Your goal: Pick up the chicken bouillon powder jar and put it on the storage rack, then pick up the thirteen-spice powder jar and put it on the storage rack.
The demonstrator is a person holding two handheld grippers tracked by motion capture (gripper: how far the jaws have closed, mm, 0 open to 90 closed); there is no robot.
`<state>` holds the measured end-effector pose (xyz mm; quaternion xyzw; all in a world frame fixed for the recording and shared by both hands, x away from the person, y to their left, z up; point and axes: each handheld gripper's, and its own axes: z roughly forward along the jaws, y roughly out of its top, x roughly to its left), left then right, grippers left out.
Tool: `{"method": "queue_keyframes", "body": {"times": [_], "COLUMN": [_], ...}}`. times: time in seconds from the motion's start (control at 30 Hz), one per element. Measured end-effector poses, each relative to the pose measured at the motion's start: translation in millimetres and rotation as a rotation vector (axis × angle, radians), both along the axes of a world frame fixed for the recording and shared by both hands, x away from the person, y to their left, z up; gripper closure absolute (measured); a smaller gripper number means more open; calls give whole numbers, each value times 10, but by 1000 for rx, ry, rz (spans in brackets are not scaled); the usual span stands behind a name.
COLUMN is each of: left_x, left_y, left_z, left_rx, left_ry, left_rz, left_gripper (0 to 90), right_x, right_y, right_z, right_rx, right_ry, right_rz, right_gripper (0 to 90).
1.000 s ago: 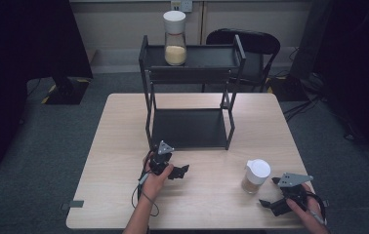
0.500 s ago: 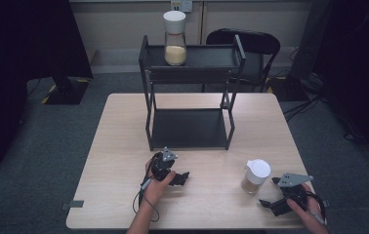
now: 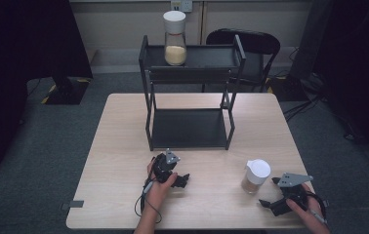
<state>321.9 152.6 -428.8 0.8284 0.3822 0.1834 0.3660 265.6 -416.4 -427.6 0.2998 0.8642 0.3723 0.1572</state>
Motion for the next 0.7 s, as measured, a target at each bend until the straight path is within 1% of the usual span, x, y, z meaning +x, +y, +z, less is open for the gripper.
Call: {"method": "queue_keyframes", "body": {"times": [0.6, 0.7], "left_x": [-12, -12], "left_y": [-7, -7], "left_z": [-2, -1], "left_rx": [0, 0], "left_ry": [-1, -1], "left_rz": [7, 7], "left_gripper": [0, 0], "right_x": [-6, 6], "right_y": [12, 26], "right_z": [3, 21], "right_rx": [1, 0], "right_ry": [1, 11], "right_rz": [-8, -15], "right_gripper": [0, 0]}}
